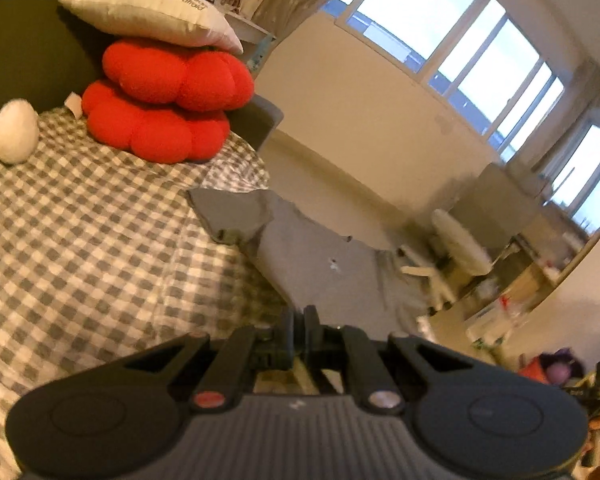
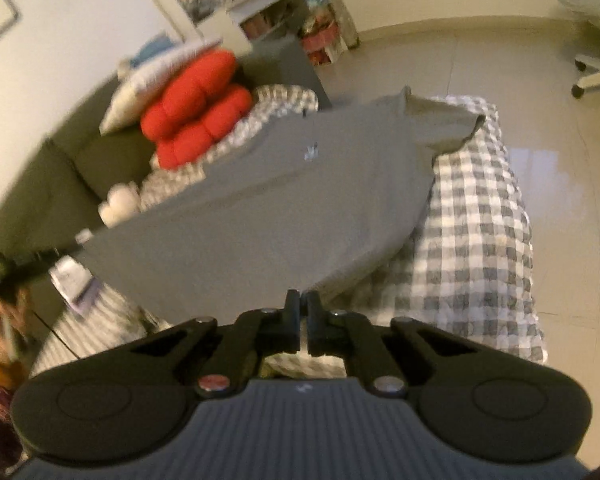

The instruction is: Fold clothes

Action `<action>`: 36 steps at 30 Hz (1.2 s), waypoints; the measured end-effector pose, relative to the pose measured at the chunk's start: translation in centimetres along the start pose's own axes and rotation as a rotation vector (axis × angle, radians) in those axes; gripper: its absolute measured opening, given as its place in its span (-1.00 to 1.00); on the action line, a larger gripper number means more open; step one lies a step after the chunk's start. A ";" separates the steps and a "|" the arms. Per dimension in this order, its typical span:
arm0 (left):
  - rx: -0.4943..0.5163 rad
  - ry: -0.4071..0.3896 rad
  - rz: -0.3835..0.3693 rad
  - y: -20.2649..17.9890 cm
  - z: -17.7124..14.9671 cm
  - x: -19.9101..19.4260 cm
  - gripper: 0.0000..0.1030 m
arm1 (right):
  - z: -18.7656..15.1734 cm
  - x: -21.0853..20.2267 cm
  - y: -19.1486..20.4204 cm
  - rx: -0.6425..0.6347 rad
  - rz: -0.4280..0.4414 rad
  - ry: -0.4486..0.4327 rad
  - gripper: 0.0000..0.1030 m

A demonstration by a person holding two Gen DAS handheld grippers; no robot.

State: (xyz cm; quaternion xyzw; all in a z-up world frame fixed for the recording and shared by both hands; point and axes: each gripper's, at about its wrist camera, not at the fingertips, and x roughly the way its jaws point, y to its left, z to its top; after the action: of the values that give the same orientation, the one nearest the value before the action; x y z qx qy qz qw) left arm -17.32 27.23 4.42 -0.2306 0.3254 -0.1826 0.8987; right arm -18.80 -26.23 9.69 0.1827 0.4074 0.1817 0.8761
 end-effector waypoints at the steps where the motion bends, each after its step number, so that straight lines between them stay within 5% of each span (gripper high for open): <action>1: -0.004 0.005 -0.004 0.0 0.0 -0.1 -0.92 | 0.2 -0.5 0.0 0.010 0.000 -0.007 -0.99; 10: 0.096 0.182 0.201 3.4 -6.6 4.4 -0.91 | -4.4 2.5 -3.0 0.051 -0.106 0.069 -0.98; 16: 0.028 0.268 0.310 7.9 -9.9 6.3 -0.81 | -7.6 5.9 -6.1 0.160 -0.111 0.088 -0.71; 19: 0.015 0.262 0.314 9.1 -9.9 6.6 -0.56 | -8.3 7.2 -7.0 0.201 -0.115 0.092 -0.10; 20: 0.013 0.261 0.315 9.5 -9.9 6.8 -0.46 | -8.6 7.7 -7.2 0.207 -0.112 0.093 -0.08; 28: -0.071 0.237 0.261 11.2 -9.7 7.5 -0.37 | -10.0 12.6 -7.4 0.253 -0.082 0.175 -0.08; 33: -0.150 0.240 0.144 11.6 -9.5 7.5 -0.35 | -9.7 13.4 -7.1 0.268 -0.081 0.202 -0.10; 36: -0.169 0.264 0.096 11.5 -9.9 7.8 -0.35 | -9.7 13.4 -7.3 0.282 -0.079 0.213 -0.58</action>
State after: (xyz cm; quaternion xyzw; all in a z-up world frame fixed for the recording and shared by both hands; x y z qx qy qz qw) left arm -16.25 30.05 -12.40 -0.2634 0.4656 -0.1403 0.8332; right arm -17.12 -24.62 -8.24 0.2670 0.5261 0.1065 0.8004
